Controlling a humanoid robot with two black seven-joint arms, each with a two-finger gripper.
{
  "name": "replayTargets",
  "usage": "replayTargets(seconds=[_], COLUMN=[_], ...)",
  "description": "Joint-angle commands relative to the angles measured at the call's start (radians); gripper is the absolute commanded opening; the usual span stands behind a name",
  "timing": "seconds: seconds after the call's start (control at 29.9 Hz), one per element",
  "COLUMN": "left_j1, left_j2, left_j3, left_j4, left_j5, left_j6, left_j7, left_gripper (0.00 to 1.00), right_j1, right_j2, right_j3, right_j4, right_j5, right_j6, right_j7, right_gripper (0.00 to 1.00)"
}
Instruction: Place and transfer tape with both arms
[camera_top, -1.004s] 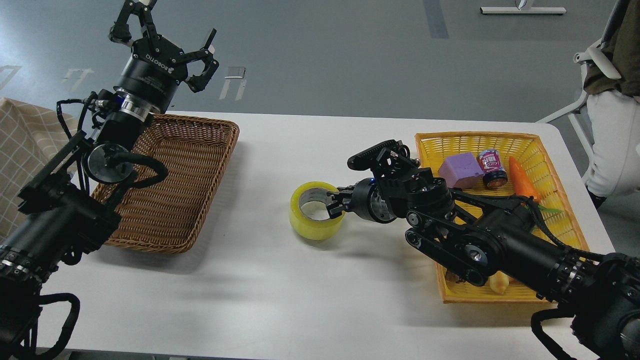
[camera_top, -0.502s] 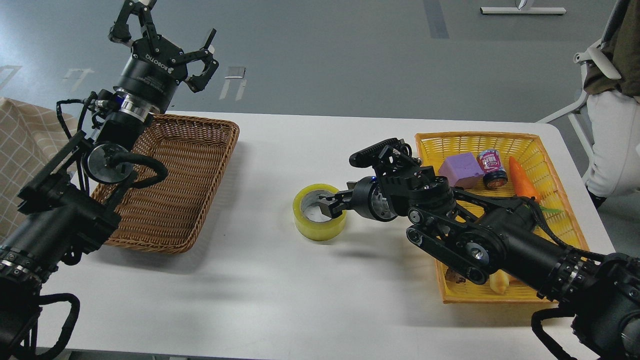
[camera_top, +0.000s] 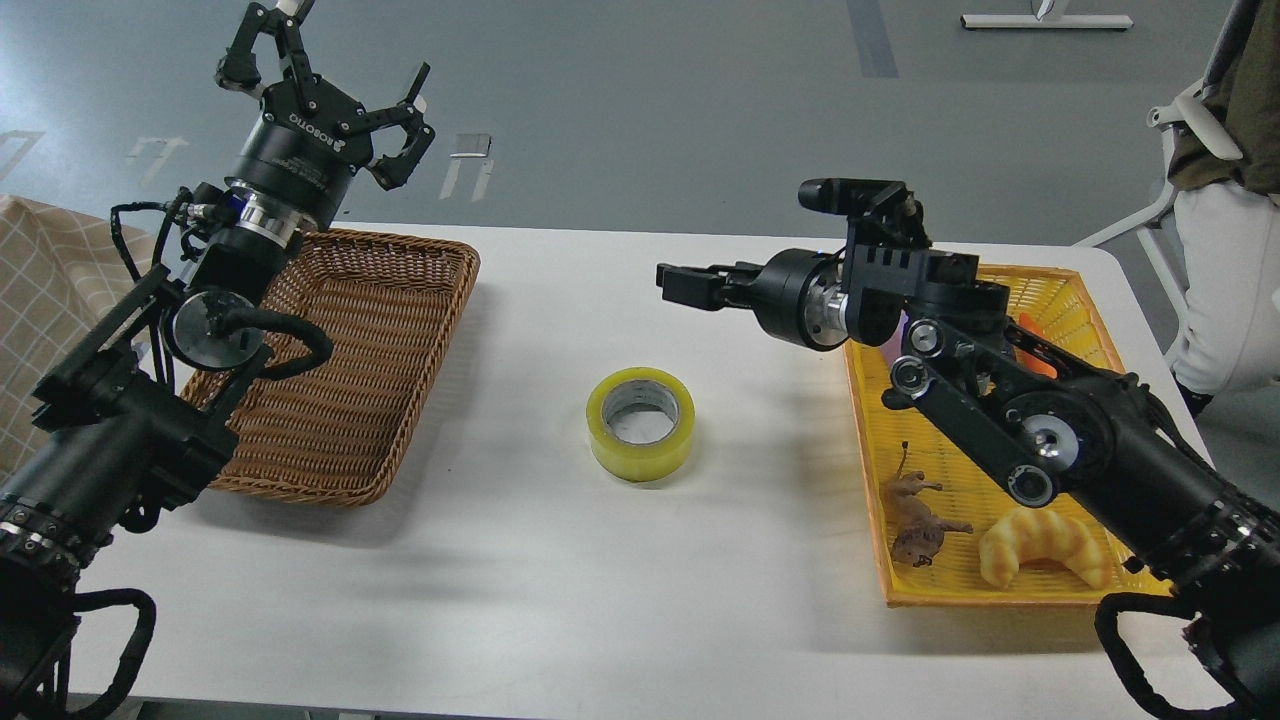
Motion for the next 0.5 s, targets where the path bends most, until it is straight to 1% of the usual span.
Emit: replayTargets(seconds=[0.0,0.07,0.17,0.2,0.27,0.47], left_j1=[0.002,0.005,0.006,0.006,0.006,0.006], left_j2=[0.001,0.001,0.001,0.001,0.001,-0.002], left_j3=[-0.001,-0.001,-0.001,-0.001,-0.001,-0.001], left_j4=[0.002,0.002,0.000,0.000,0.000,0.002], left_j5=[0.000,-0.002,0.000,0.000,0.000,0.000], left_j6=[0.000,0.000,0.000,0.000,0.000,0.000], left_j7=[0.000,0.000,0.000,0.000,0.000,0.000], left_gripper=[0.98,0.98,0.98,0.98,0.98,0.98], right_j1=[-0.022,-0.052,-0.086,-0.086,-0.109,-0.129], right_j2=[-0.043,-0.056,-0.059,-0.059,-0.056,-0.051], right_j3=[0.079,0.175,0.310,0.311,0.405,0.560], right_j4=[0.040,0.043,0.046,0.046,0.046,0.044], right_j5=[0.136,0.235,0.320,0.320,0.356,0.435], right_j6=[0.000,0.000,0.000,0.000,0.000,0.000], right_j7=[0.001,0.001,0.001,0.001,0.001,0.002], right_gripper=[1.00,1.00,1.00,1.00,1.00,1.00])
